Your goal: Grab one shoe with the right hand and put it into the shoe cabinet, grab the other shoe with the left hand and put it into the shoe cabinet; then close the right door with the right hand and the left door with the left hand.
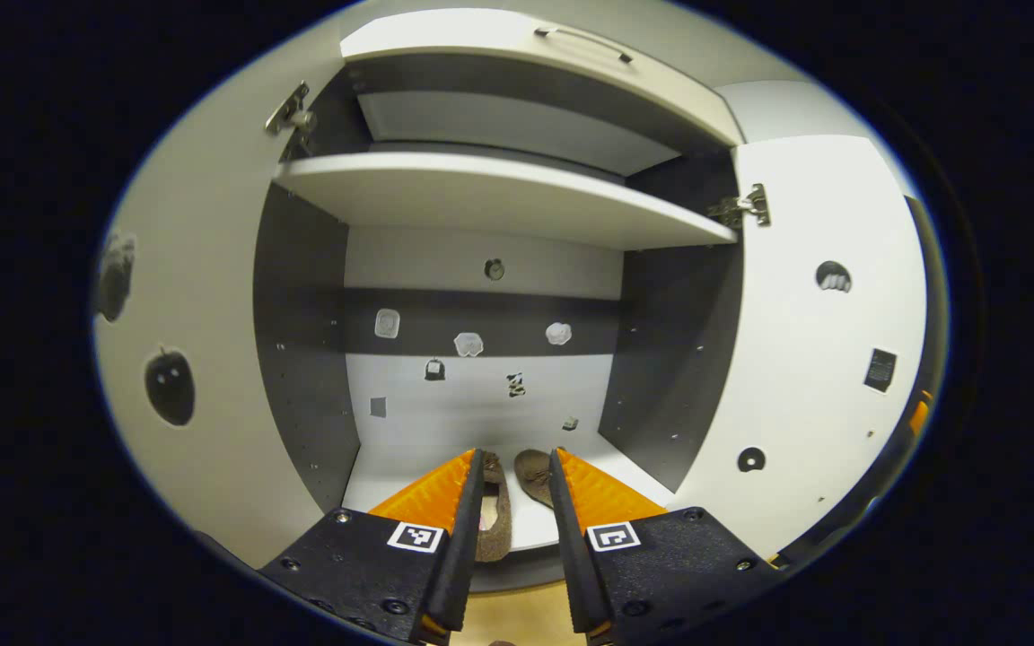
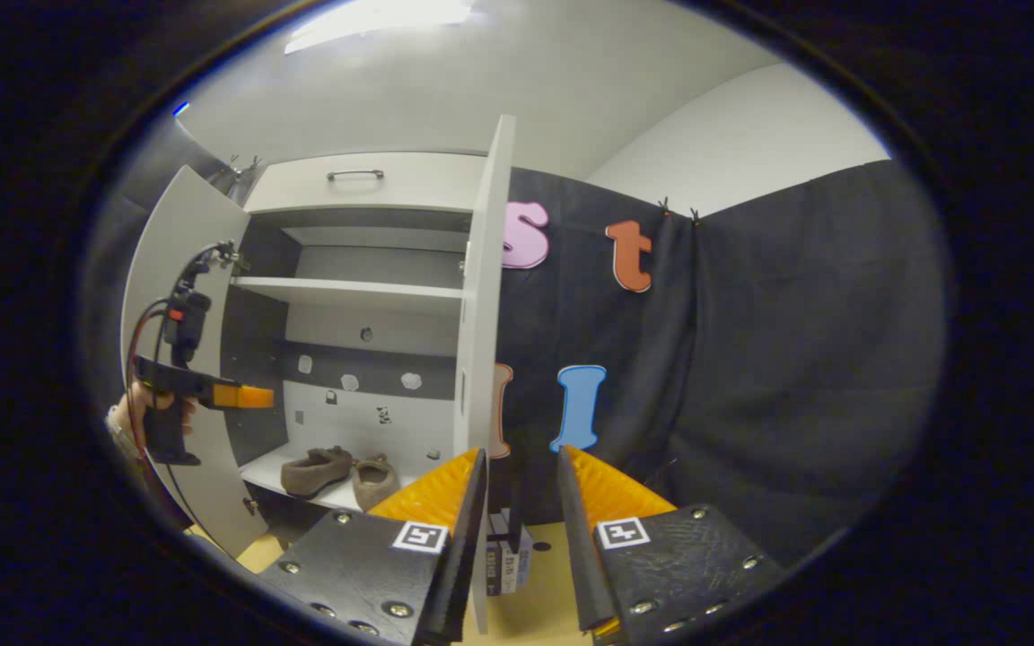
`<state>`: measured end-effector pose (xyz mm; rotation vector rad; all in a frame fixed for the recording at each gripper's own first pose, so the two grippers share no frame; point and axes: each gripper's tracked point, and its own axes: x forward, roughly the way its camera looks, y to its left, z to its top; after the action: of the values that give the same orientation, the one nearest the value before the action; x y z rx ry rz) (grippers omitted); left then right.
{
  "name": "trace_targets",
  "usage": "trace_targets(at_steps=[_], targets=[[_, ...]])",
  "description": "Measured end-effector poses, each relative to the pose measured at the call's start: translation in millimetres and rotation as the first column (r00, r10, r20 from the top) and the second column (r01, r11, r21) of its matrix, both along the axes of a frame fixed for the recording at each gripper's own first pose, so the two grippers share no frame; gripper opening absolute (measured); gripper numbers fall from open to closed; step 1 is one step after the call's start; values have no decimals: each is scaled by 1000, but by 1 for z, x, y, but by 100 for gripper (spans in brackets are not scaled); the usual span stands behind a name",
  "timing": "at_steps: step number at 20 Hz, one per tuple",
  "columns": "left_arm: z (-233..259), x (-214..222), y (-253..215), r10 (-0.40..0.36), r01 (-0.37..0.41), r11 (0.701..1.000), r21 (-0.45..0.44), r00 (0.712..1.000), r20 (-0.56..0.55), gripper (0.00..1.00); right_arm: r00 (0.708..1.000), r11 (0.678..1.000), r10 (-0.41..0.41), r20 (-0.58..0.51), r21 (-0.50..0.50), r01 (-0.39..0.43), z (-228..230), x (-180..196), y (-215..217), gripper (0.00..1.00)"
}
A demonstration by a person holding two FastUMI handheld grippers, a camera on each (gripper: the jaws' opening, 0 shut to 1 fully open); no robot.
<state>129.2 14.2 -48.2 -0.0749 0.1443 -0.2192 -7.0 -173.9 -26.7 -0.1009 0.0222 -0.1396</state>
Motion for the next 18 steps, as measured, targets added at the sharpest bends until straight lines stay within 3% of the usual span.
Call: trace_targets(at_steps=[2, 4, 5, 6, 8, 9, 11, 14, 15, 16, 18], targets=[[12, -14, 0, -6, 6, 1000, -2, 1000, 28, 46, 1000, 1000, -19, -12, 17, 19, -7, 2, -11, 51], [22, -31, 2, -10, 10, 1000, -4, 999, 47, 42, 1000, 999, -17, -24, 43, 18, -13, 6, -17, 53], [25, -36, 3, -10, 10, 1000, -1, 998, 56, 42, 999, 998, -12, -31, 55, 13, -16, 8, -18, 71], [27, -41, 4, -13, 13, 1000, 7, 998, 61, 44, 999, 998, -12, -31, 63, 14, -19, 9, -20, 78], [26, -48, 4, -24, 23, 1000, 15, 998, 59, 46, 1000, 997, 8, -31, 76, -5, -20, 13, -17, 77], [24, -51, 5, -25, 25, 1000, 15, 998, 53, 46, 999, 996, 20, -35, 84, -17, -22, 14, -14, 93], [21, -54, 5, -28, 28, 1000, 11, 999, 40, 42, 998, 995, 40, -43, 94, -36, -24, 18, -10, 100], [15, -56, 9, -20, 20, 1000, 20, 999, 25, 44, 997, 994, 54, -48, 96, -49, -25, 18, -7, 93], [14, -56, 9, -18, 18, 1000, 18, 1000, 22, 44, 997, 994, 64, -53, 97, -58, -24, 18, -6, 98], [13, -57, 8, -17, 17, 1000, 14, 1000, 18, 44, 996, 993, 72, -58, 96, -67, -25, 18, -4, 92], [11, -58, 10, -15, 15, 1000, 5, 1000, 12, 44, 994, 993, 87, -63, 85, -82, -24, 18, 2, 97]])
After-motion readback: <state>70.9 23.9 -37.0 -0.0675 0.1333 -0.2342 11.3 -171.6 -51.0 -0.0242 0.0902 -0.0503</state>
